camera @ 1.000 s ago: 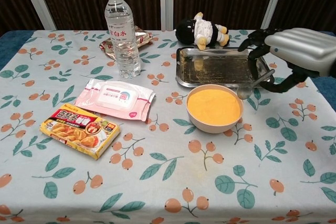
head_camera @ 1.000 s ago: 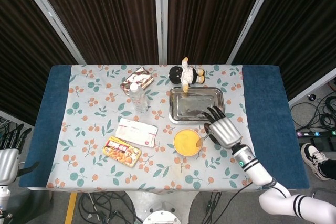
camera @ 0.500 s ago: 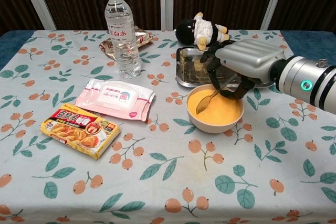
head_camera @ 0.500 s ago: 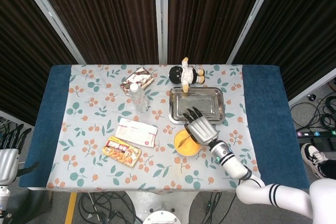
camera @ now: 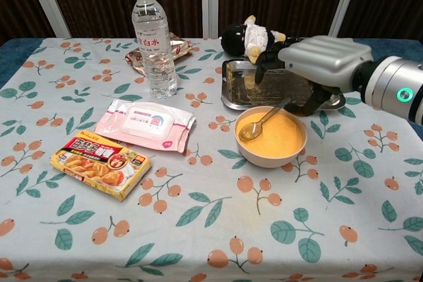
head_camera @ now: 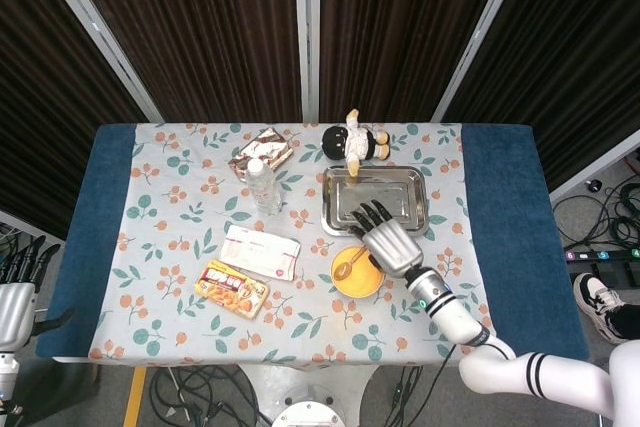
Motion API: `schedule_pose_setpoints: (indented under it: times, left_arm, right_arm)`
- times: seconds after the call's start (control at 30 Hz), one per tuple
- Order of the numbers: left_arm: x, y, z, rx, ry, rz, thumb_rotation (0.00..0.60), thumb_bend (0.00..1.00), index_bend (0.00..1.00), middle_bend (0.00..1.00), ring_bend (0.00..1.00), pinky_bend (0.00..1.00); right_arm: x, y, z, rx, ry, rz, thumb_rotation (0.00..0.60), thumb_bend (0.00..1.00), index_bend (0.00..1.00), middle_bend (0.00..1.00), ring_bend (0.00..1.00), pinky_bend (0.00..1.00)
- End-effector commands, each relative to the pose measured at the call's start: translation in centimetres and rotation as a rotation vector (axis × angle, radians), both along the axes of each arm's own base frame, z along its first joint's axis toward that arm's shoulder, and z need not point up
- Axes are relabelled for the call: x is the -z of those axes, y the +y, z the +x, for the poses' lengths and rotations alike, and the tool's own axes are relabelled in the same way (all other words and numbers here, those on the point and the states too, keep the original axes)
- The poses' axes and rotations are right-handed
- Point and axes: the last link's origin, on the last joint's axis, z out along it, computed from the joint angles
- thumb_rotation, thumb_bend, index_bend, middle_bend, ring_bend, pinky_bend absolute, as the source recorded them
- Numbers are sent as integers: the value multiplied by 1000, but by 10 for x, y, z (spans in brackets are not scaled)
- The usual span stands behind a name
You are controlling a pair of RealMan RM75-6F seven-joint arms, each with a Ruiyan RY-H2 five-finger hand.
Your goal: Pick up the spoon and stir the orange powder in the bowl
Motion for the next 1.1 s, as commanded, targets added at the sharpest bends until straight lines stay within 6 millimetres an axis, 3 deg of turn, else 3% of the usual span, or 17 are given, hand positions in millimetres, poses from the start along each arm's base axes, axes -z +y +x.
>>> schedule_pose_setpoints:
  times: [0.03, 0.1, 0.2, 0.3, 0.33, 0.47, 1.1]
  left_arm:
    - [0, 0, 1, 2, -1, -2, 600, 91, 162, 76, 92, 120]
    - [0, 0, 1, 4, 1, -2, 600, 91, 162, 76, 92, 120]
    - [-1, -1, 2, 7, 1, 2, 600, 90, 162, 76, 92, 120]
    - [-1, -2, 3, 6, 5, 4, 600, 90, 161, 76, 92, 120]
    - [-2, -2, 3, 5, 5, 3, 600, 90, 161, 76, 92, 120]
    - [-2, -5, 2, 2, 4, 6, 600, 91, 162, 76, 92, 120]
    - [-1, -5, 0, -11, 1, 3, 600, 90, 162, 76, 92, 119]
  right_arm:
    - [-18, -4, 6, -50, -4, -54, 600, 239, 252, 186, 44, 11]
    - [-24, -6, 9, -84, 11, -79, 600, 201, 296, 272, 163, 99]
    - [-29, -9, 14, -130, 38, -89, 600, 140, 377, 591, 550, 609]
    - [-30, -12, 18, -134, 55, -55, 600, 137, 426, 839, 827, 936]
    - [-30, -14, 19, -139, 69, -46, 600, 141, 436, 879, 873, 970]
    - [-24, -18, 18, -131, 111, -17, 600, 186, 486, 988, 995, 1000]
    - [19, -16, 14, -153, 194, 66, 600, 227, 519, 1000, 1000, 1000]
